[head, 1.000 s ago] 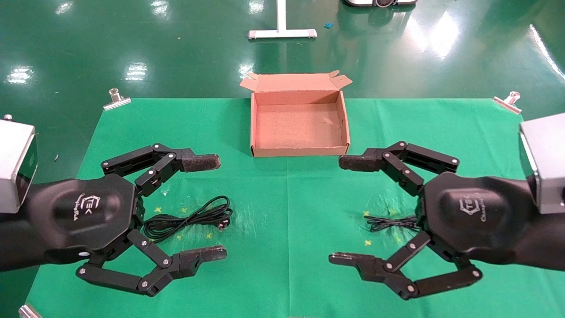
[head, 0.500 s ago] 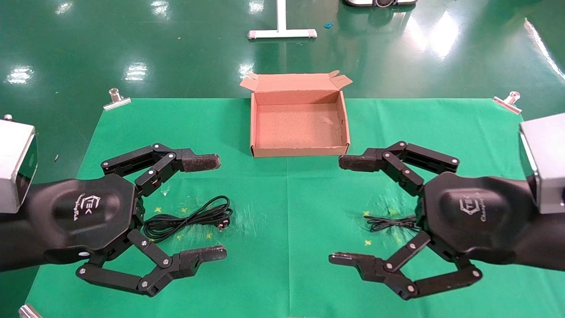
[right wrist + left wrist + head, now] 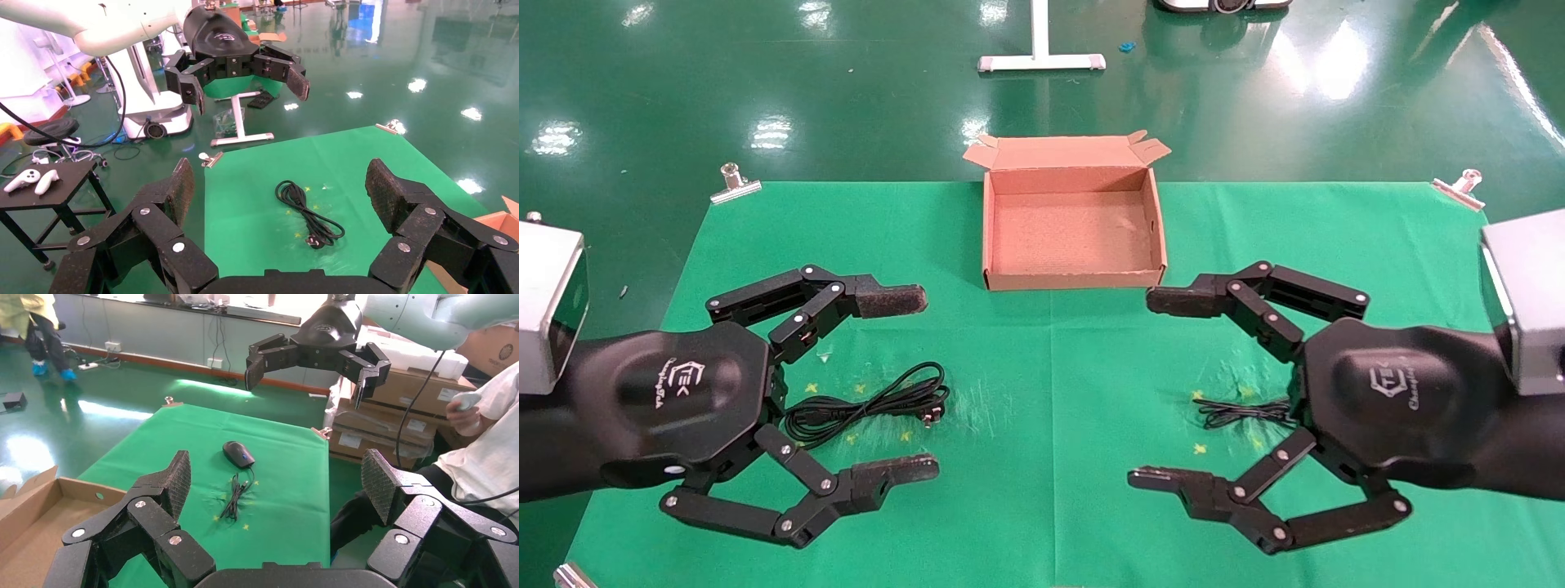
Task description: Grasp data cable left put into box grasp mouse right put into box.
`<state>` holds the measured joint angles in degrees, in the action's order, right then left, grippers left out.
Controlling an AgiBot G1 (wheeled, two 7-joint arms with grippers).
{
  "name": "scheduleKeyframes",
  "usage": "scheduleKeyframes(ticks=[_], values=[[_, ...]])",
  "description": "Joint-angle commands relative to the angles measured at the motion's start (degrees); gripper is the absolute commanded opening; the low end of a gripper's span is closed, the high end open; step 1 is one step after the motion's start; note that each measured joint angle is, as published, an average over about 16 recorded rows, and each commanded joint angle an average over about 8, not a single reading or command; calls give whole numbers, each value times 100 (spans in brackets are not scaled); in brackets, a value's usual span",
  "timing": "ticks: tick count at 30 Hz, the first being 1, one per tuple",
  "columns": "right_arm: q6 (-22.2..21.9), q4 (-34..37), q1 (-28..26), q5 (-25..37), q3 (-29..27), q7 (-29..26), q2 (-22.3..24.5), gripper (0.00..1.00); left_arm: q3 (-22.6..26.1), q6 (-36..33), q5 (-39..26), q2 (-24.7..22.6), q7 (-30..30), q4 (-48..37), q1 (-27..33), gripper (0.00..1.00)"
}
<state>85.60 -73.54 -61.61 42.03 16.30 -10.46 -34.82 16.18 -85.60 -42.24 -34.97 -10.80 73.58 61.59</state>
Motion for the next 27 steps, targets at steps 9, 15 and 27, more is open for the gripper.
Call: scheduleKeyframes(ticks=[9,15,27], values=[[-374,-125,178,869,110,442,182,100,349,134,-870,65,-134,195,75,100],[-1101,-246,526,1811,269,595,301,100,1120,247,-2778,-99,-580,333,627,100],[-1516,-268,868,1918,243,634,281,100,2248,772,-6414,-1033,-1988,325,1651,100]])
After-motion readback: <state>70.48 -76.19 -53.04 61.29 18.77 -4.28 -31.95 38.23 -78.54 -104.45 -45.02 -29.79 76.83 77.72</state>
